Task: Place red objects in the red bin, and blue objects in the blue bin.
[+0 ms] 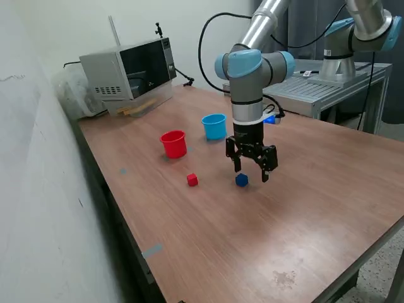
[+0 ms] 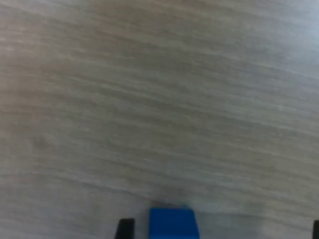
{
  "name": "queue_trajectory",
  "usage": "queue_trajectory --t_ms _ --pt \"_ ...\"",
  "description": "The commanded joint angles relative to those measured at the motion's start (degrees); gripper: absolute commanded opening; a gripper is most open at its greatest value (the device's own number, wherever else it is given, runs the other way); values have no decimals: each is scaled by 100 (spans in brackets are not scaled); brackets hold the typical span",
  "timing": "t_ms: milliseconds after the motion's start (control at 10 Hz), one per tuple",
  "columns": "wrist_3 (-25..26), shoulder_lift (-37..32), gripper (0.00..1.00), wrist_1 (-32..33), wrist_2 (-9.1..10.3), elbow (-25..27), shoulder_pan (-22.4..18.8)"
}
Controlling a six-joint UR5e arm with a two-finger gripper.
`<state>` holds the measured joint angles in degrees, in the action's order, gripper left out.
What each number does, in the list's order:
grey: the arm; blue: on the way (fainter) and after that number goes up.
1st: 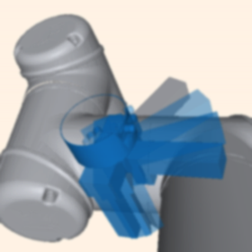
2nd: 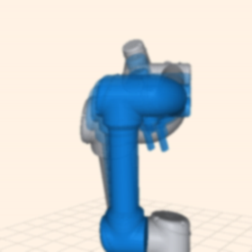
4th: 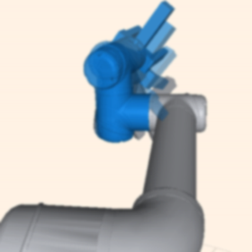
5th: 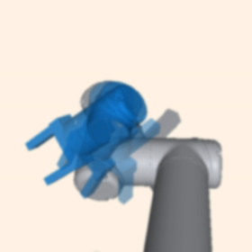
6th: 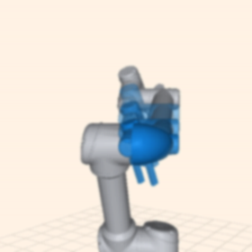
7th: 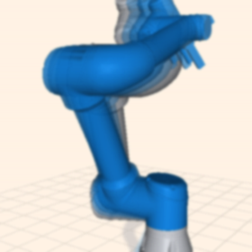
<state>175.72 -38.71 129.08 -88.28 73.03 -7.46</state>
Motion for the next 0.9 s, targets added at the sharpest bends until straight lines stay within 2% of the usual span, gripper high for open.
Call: queue_trajectory --t_ms 0,500,600,800 --pt "-11 74 100 205 13 -52 25" --pt "-169 83 100 319 4 9 130" --pt "-196 83 0 319 4 9 191" --pt "-231 83 0 319 -13 18 192"
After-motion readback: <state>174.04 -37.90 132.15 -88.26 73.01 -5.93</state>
